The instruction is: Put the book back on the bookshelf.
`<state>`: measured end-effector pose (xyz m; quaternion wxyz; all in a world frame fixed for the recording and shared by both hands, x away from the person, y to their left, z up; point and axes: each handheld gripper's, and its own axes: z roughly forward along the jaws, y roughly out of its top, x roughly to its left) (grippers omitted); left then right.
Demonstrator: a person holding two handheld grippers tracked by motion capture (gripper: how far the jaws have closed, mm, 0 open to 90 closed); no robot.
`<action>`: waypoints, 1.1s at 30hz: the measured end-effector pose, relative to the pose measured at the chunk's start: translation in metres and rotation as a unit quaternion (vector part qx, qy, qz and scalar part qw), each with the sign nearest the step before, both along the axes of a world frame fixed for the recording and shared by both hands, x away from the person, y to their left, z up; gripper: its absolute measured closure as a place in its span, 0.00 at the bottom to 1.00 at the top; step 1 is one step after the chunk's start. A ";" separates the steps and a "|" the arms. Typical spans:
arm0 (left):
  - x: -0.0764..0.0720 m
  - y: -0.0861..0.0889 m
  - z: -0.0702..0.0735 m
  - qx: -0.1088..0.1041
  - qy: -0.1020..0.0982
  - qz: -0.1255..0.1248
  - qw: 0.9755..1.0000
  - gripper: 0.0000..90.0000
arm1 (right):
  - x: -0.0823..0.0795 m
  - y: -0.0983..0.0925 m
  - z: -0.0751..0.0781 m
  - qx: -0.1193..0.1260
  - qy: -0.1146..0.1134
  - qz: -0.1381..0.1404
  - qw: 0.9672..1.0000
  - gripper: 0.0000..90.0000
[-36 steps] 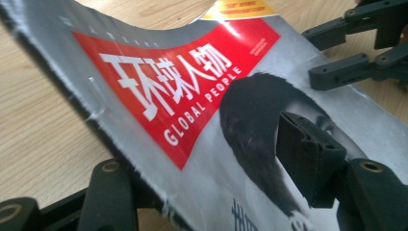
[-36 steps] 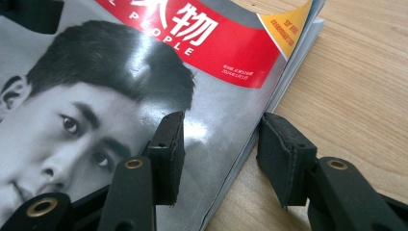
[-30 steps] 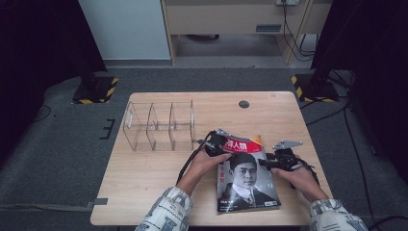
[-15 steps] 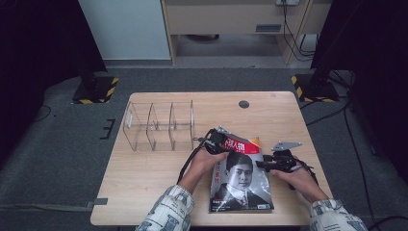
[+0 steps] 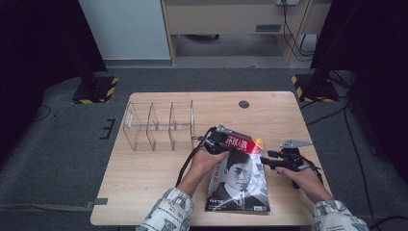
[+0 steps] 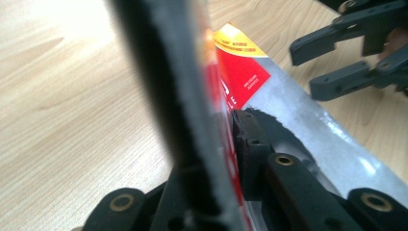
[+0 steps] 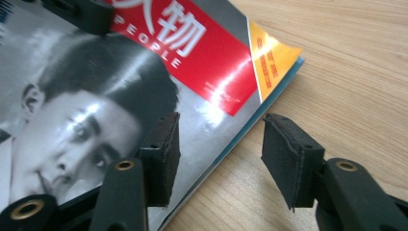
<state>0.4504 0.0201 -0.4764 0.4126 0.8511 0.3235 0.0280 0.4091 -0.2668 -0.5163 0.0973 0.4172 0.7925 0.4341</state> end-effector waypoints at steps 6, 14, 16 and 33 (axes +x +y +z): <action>-0.001 0.002 0.004 -0.001 -0.001 -0.002 1.000 0.94 | 0.002 0.008 -0.005 -0.010 0.012 0.006 1.000 0.48; 0.000 0.002 0.005 -0.011 0.005 -0.008 1.000 0.94 | 0.008 0.017 -0.016 -0.012 0.034 0.009 0.999 0.45; 0.000 0.002 0.005 -0.014 0.008 -0.009 1.000 0.94 | 0.009 0.019 -0.016 -0.012 0.032 0.009 0.999 0.46; 0.009 -0.003 0.001 0.017 0.033 -0.032 0.999 0.81 | 0.007 0.024 -0.017 -0.024 0.016 0.029 0.999 0.51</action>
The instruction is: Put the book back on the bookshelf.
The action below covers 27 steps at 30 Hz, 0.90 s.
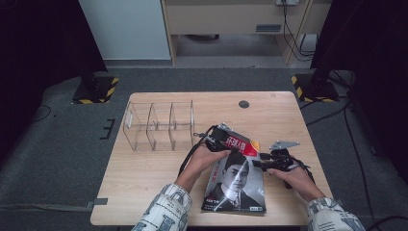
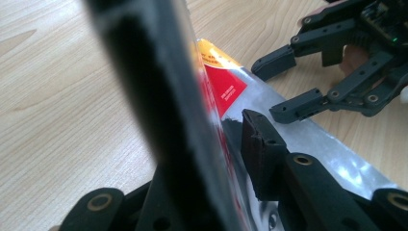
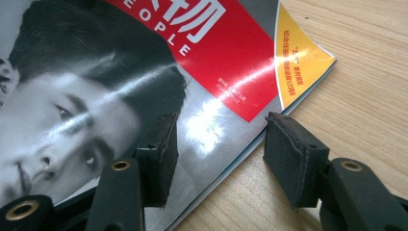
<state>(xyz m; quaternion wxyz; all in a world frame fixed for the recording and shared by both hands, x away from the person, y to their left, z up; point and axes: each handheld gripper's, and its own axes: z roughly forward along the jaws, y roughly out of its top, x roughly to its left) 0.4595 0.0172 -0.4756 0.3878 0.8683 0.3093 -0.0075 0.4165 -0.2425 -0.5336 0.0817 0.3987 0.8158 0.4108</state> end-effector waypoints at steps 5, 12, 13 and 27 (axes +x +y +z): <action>0.005 0.005 -0.001 -0.006 0.038 0.020 0.999 0.92 | 0.000 0.001 0.000 0.004 0.005 0.000 1.000 0.51; 0.001 0.005 0.003 -0.015 0.026 0.015 0.999 0.94 | 0.000 -0.001 0.001 0.001 0.005 0.002 1.000 0.51; 0.001 0.005 0.005 -0.019 0.027 0.013 0.999 0.95 | -0.002 -0.003 0.003 0.005 0.003 0.000 1.000 0.51; -0.013 0.017 0.038 -0.069 0.008 0.021 0.997 0.96 | -0.008 -0.044 0.026 0.036 -0.053 -0.078 0.995 0.50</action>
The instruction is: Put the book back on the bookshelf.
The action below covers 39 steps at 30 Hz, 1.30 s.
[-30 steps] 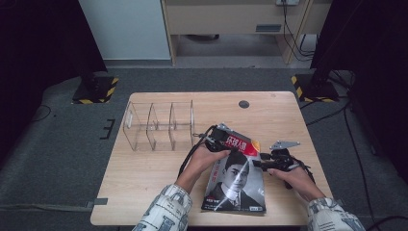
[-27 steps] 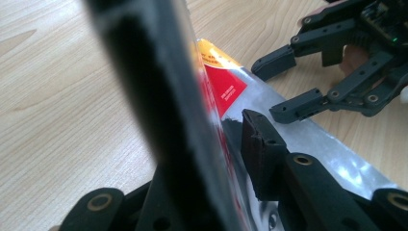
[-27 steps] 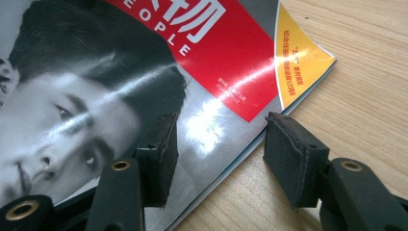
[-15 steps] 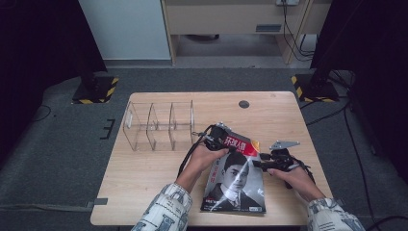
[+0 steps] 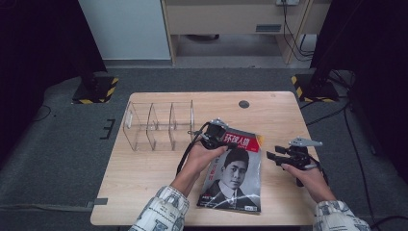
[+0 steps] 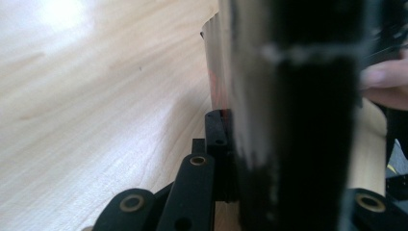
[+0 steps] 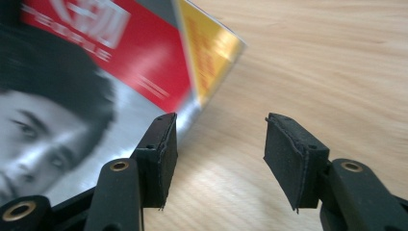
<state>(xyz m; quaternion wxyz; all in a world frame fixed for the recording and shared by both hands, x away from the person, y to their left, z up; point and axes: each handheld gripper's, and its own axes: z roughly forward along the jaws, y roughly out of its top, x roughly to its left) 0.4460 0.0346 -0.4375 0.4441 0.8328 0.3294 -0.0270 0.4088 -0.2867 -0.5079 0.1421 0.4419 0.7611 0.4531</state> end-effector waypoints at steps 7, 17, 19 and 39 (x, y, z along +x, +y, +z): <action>-0.012 0.020 0.038 -0.027 -0.036 0.032 0.998 0.96 | 0.001 -0.008 0.000 -0.022 -0.019 -0.043 0.999 0.51; -0.035 0.041 0.084 -0.050 -0.104 0.062 0.991 0.96 | 0.001 -0.010 0.000 -0.037 -0.028 -0.061 0.997 0.51; -0.039 0.044 0.090 -0.055 -0.114 0.065 0.990 0.96 | 0.001 -0.010 0.000 -0.041 -0.031 -0.063 0.997 0.51; -0.076 0.111 0.126 -0.081 -0.165 0.130 0.974 0.96 | 0.000 -0.010 0.001 -0.058 -0.046 -0.079 0.994 0.50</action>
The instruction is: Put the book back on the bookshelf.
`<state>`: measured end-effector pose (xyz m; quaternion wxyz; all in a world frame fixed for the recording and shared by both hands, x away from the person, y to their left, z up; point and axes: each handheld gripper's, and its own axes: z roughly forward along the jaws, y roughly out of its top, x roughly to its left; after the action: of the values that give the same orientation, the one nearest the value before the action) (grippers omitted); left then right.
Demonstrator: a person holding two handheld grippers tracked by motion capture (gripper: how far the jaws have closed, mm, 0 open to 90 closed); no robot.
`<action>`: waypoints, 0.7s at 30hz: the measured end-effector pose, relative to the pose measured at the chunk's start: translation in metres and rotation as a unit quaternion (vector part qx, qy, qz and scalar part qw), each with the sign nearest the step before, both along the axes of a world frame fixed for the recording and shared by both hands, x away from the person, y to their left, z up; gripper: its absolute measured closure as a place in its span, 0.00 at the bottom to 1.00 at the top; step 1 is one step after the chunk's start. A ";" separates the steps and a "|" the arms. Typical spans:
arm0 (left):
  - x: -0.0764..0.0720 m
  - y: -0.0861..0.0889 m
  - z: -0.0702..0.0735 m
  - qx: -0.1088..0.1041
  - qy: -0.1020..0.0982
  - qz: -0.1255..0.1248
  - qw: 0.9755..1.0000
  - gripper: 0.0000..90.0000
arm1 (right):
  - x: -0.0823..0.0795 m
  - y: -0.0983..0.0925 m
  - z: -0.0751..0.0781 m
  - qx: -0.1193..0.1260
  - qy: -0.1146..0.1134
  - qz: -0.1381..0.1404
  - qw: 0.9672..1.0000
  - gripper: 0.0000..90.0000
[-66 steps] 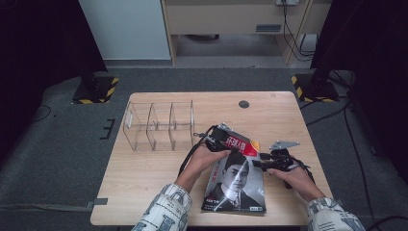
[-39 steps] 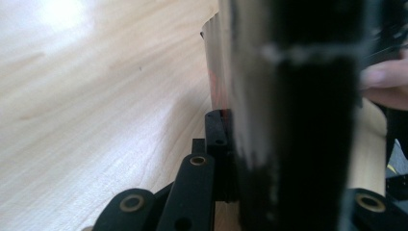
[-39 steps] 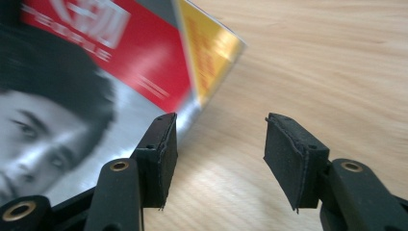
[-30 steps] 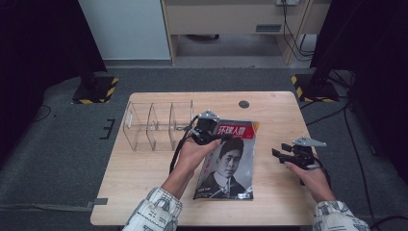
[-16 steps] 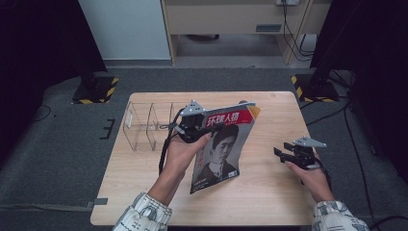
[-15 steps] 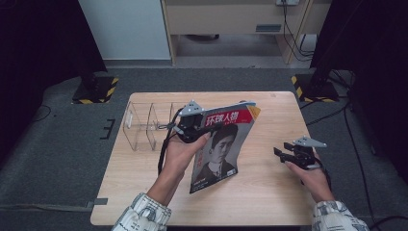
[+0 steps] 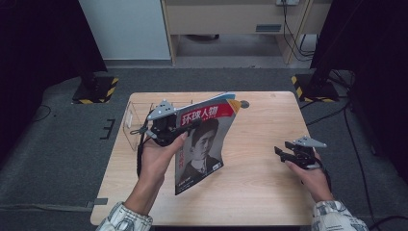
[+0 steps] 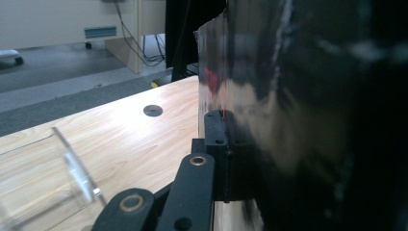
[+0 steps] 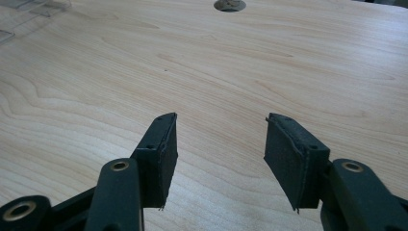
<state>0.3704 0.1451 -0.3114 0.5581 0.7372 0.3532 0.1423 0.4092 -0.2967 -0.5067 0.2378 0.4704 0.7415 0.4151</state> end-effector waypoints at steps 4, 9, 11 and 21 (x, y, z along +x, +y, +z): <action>-0.006 0.012 0.002 0.002 -0.004 0.010 1.000 0.96 | 0.000 0.000 0.000 -0.002 -0.001 -0.002 1.000 0.50; -0.013 0.030 0.000 -0.001 -0.004 0.021 1.000 0.96 | 0.000 0.001 -0.001 -0.010 -0.003 -0.004 1.000 0.50; -0.016 0.037 -0.002 -0.001 -0.002 0.023 1.000 0.96 | 0.000 0.002 -0.001 -0.013 -0.004 -0.004 1.000 0.50; -0.033 0.069 -0.005 -0.006 -0.008 0.047 0.999 0.96 | 0.001 0.001 0.000 -0.013 -0.007 -0.009 1.000 0.50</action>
<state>0.3373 0.2146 -0.3168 0.5576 0.7154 0.3842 0.1720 0.4098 -0.2958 -0.5070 0.2528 0.4710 0.7410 0.4064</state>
